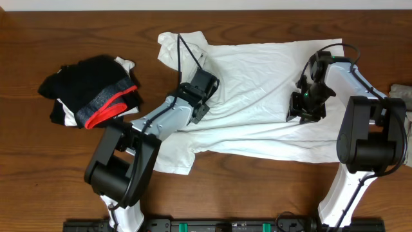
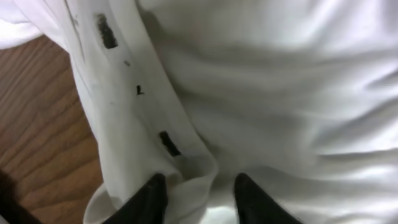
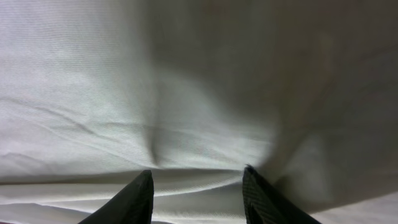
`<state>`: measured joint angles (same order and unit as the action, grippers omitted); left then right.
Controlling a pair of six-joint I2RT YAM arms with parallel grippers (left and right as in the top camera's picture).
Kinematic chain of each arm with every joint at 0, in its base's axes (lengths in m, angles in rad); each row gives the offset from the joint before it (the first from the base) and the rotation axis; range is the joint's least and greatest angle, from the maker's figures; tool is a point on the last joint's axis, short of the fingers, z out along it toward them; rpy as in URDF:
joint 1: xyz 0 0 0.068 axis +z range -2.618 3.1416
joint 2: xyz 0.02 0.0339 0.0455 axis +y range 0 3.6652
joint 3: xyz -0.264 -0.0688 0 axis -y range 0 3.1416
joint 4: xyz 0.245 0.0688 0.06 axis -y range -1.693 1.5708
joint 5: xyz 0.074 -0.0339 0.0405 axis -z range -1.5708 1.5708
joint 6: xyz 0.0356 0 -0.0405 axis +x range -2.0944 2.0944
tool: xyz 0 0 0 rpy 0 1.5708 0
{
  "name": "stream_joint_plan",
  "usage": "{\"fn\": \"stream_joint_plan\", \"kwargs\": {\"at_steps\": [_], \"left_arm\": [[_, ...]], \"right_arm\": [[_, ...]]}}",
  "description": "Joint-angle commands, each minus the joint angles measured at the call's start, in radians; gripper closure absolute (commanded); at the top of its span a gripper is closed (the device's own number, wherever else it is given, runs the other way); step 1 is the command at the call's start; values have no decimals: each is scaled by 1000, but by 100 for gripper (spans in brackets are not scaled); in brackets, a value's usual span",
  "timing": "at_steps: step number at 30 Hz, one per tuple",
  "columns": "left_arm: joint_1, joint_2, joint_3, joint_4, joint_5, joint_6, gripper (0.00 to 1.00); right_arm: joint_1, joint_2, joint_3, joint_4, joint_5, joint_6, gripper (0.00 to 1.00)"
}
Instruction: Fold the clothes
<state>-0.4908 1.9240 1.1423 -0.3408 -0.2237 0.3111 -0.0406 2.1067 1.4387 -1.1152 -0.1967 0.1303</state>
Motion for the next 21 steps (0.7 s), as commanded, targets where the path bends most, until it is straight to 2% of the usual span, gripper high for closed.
{"fn": "stream_joint_plan", "kwargs": {"at_steps": [1, 5, 11, 21], "left_arm": [[24, 35, 10, 7, -8, -5, 74], [42, 37, 11, 30, -65, -5, 94], [46, 2, 48, 32, -304, -14, 94], [170, -31, 57, -14, -320, -48, 94]], "right_arm": [[-13, 27, -29, -1, 51, 14, 55], [-13, 27, -29, -3, 51, 14, 55], [-13, 27, -29, -3, 51, 14, 54], [-13, 27, -29, -6, 82, 15, 54]]}}
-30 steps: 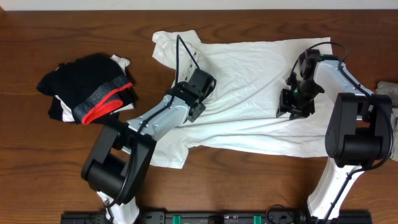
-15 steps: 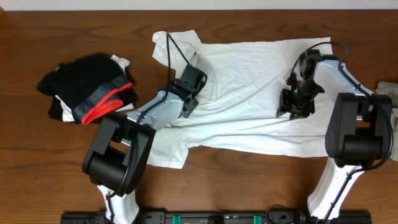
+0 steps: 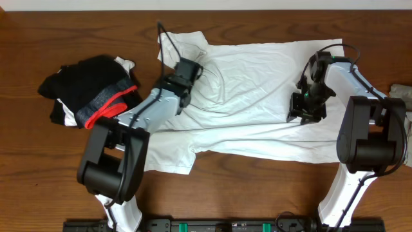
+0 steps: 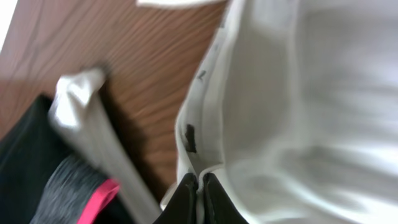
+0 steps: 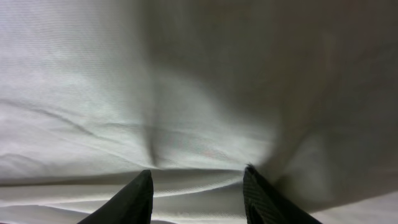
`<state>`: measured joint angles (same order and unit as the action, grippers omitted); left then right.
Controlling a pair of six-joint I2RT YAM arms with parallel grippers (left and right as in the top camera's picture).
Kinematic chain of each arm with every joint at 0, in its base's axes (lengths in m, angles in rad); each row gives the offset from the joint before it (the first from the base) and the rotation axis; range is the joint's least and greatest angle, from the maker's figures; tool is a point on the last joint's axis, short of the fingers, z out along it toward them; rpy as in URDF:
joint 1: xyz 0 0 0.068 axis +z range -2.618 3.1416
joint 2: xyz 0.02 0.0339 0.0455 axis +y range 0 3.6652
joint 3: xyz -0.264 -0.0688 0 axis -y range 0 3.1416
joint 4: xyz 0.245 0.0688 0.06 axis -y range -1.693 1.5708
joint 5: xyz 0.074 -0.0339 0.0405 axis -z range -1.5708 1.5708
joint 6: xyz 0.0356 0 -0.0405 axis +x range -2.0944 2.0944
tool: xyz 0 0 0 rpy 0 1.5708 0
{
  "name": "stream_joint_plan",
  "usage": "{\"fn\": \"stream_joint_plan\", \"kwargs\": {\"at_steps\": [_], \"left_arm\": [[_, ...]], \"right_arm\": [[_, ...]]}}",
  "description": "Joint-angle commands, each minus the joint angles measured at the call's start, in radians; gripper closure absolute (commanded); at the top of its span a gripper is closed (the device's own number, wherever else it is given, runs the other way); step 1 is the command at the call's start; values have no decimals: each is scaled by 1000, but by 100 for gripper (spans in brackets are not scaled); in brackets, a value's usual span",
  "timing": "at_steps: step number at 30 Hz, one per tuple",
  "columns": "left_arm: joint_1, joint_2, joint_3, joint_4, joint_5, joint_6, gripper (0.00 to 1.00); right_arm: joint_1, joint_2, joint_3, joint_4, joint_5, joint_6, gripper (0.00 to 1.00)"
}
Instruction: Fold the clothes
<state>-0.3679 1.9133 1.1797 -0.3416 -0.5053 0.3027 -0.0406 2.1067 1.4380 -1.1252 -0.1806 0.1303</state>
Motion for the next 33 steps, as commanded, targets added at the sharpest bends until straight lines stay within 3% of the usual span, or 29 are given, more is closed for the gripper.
{"fn": "stream_joint_plan", "kwargs": {"at_steps": [1, 16, 17, 19, 20, 23, 29, 33], "left_arm": [[72, -21, 19, -16, -38, -53, 94], [187, -35, 33, -64, -73, -135, 94], [187, -47, 43, -71, -80, -145, 91], [180, -77, 63, -81, -68, -167, 64], [174, -97, 70, -82, -46, -166, 56], [150, -161, 86, -66, 74, -166, 41], [132, -178, 87, 12, 409, -159, 37], [132, -158, 87, 32, 515, -158, 37]], "right_arm": [[-13, 27, -28, 3, 66, 15, 54], [-13, 27, -28, -1, 65, 14, 53], [-13, 27, -28, -2, 65, 14, 51], [-14, 27, -27, -1, 65, 14, 52], [-16, 24, -24, -1, 64, 11, 54], [-27, -6, -1, 14, 36, -15, 54], [-74, -105, 85, 96, -37, -10, 48], [-101, -104, 100, 244, -37, 60, 69]]}}
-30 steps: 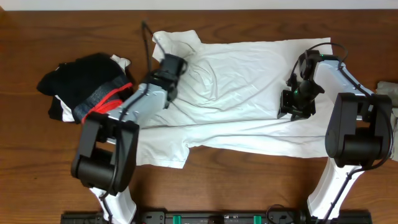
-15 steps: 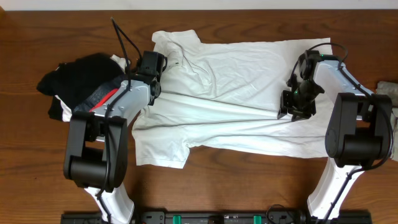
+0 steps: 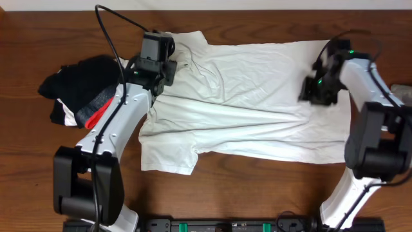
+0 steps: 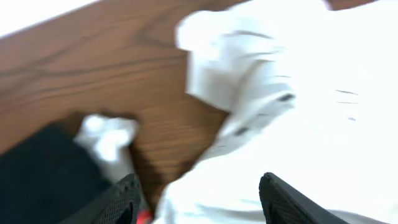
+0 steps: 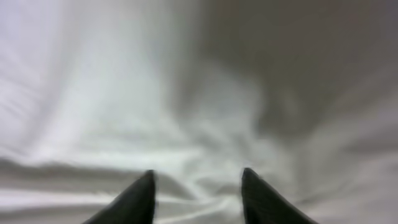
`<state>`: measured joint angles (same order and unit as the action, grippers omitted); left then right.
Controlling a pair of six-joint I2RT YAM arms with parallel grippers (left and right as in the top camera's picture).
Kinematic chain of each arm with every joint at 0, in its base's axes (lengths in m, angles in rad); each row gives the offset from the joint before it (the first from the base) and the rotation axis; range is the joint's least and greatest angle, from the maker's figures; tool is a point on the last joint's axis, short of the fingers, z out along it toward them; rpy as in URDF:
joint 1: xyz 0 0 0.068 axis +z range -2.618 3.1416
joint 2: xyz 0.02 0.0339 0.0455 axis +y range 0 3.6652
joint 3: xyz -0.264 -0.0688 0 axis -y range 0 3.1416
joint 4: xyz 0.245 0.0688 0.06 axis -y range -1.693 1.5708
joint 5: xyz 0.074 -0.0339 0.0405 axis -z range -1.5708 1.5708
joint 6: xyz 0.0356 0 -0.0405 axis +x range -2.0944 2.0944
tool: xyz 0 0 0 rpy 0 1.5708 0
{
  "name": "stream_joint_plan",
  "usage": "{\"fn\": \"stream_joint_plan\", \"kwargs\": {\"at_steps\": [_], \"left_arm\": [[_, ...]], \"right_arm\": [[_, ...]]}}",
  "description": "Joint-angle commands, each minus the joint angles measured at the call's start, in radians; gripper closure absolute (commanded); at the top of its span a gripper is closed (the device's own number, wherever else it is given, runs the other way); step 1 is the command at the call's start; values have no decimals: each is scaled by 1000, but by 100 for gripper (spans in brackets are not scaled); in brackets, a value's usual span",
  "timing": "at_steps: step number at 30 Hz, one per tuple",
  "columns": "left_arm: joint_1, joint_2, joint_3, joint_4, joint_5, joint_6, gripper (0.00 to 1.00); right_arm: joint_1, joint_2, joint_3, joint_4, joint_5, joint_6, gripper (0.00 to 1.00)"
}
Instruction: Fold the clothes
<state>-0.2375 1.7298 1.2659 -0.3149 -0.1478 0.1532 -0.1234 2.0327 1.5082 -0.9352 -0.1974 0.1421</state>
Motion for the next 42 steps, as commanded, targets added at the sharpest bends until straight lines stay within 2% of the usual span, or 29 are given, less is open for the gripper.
{"fn": "stream_joint_plan", "kwargs": {"at_steps": [1, 6, 10, 17, 19, 24, 28, 35, 39, 42], "left_arm": [[2, 28, 1, 9, 174, -9, 37], [-4, 28, 1, 4, 186, -11, 37], [-11, 26, 1, -17, 187, -29, 37], [-28, 26, 1, -23, 189, -32, 37], [-28, 26, 1, -24, 189, -32, 37], [-28, 28, 1, -11, 189, -32, 37], [-28, 58, 0, 31, 193, -32, 36], [-45, 167, 0, 119, 234, -15, 36], [-69, 229, 0, 226, 233, 22, 36], [-92, 248, 0, 284, 234, 22, 33]], "right_arm": [[-22, -22, 29, 100, -32, 63, 72], [-20, 51, 29, 345, -69, 124, 86], [-19, 126, 30, 470, -69, 200, 95], [-21, 232, 30, 574, -61, 221, 98], [-26, 248, 30, 571, -29, 221, 98], [-54, 269, 30, 477, 188, 237, 97], [-95, 269, 30, 440, 137, 332, 99], [-107, 269, 32, 400, 186, 324, 99], [-102, 269, 38, 400, 159, 290, 99], [-95, 269, 41, 396, 150, 287, 99]]}}
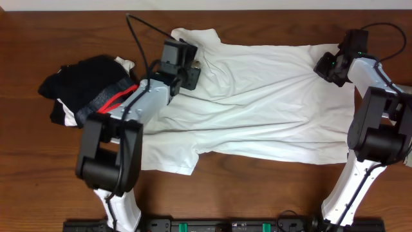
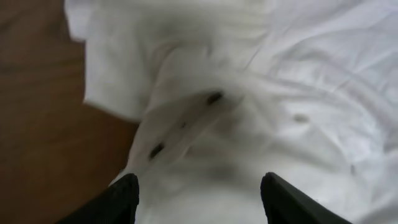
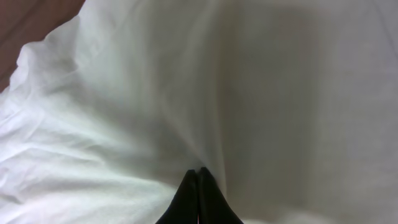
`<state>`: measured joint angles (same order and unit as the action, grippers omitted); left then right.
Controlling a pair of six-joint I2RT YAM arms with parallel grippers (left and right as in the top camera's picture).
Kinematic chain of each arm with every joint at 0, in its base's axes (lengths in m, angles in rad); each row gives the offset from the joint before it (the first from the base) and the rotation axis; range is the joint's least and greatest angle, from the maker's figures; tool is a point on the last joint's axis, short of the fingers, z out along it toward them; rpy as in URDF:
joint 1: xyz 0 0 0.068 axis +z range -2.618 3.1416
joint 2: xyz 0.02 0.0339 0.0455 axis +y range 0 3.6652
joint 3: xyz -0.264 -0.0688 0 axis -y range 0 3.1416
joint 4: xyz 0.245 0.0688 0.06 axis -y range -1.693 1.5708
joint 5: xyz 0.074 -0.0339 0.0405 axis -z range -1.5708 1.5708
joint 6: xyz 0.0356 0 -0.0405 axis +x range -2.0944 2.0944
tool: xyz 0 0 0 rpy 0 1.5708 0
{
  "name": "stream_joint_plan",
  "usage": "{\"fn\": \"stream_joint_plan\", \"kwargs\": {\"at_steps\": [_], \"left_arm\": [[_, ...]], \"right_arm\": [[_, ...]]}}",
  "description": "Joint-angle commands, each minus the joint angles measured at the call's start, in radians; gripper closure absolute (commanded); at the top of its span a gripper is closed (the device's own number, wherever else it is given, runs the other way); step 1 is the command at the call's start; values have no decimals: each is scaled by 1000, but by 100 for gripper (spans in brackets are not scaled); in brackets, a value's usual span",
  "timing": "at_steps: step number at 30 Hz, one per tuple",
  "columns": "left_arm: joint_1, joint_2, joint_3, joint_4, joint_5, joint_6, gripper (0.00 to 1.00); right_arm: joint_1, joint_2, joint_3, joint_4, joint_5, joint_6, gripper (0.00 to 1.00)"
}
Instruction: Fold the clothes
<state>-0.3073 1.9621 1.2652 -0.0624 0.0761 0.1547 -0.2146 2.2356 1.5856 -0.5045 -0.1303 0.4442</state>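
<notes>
A white shirt (image 1: 257,103) lies spread across the brown table, its collar end at the left. My left gripper (image 1: 184,66) hovers open over the collar and the placket with dark buttonholes (image 2: 214,98); its wide-set fingers (image 2: 121,200) hold nothing. My right gripper (image 1: 329,65) is at the shirt's far right corner. In the right wrist view the right gripper (image 3: 198,193) is shut, with a ridge of white cloth (image 3: 186,112) pinched between its tips.
A heap of dark clothes with a red band (image 1: 90,90) lies at the left, close to my left arm. Bare wooden table (image 1: 257,187) shows in front of the shirt. A black rail (image 1: 212,225) runs along the near edge.
My right gripper moved from the shirt's right side to its far right corner and shut on the cloth. My left gripper, still open, shifted right from the table's bare edge onto the collar area.
First my left gripper stood open around the placket in the shirt's left middle, the right open on the right part. Then the left was shut on the placket, further left. Later it was open near the collar. Now the right is shut on the far corner.
</notes>
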Motion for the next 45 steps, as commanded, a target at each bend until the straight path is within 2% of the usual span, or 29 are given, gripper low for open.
{"fn": "stream_joint_plan", "kwargs": {"at_steps": [1, 4, 9, 12, 17, 23, 25, 27, 29, 34, 36, 37, 38, 40, 42, 45], "left_arm": [[-31, 20, 1, 46, 10, 20, 31], [-58, 35, 1, 85, -19, 20, 28], [-94, 89, 2, 130, -145, 28, 29], [-96, 123, 2, 161, -164, 28, 30], [-96, 148, 1, 211, -262, 27, 39], [-95, 148, 2, 277, -398, 23, 64], [-93, 148, 2, 278, -412, 24, 74], [-83, 148, 2, 270, -413, 23, 91], [-67, 148, 2, 256, -446, -3, 94], [-11, 146, 2, 200, -496, -31, 94], [-2, 137, 8, 172, -439, -33, 94], [-2, 128, 11, 157, -396, -33, 86], [-6, 114, 13, 145, -344, -32, 64], [-25, 85, 13, 145, -286, -33, 47], [-50, 54, 15, 145, -248, -34, 42], [-97, 24, 18, 151, -233, -33, 39]], "right_arm": [[-2, 66, -36, -34, 77, -15, 99], [6, 66, -36, -33, 73, -15, 99], [12, 66, -36, -34, 73, -15, 98], [12, 66, -36, -36, 65, -15, 99], [12, 66, -36, -39, 43, -15, 98], [12, 66, -36, -46, 44, -15, 98], [12, 66, -36, -49, 45, -15, 99], [12, 66, -36, -53, 45, -15, 98], [11, 66, -36, -54, 45, -15, 98], [10, 66, -36, -61, 48, -16, 99], [10, 66, -36, -65, 48, -16, 98], [10, 66, -36, -66, 48, -16, 98], [10, 66, -36, -68, 48, -16, 98], [10, 66, -36, -68, 48, -17, 98], [10, 66, -36, -68, 49, -26, 98], [10, 66, -36, -68, 50, -31, 98]]}}
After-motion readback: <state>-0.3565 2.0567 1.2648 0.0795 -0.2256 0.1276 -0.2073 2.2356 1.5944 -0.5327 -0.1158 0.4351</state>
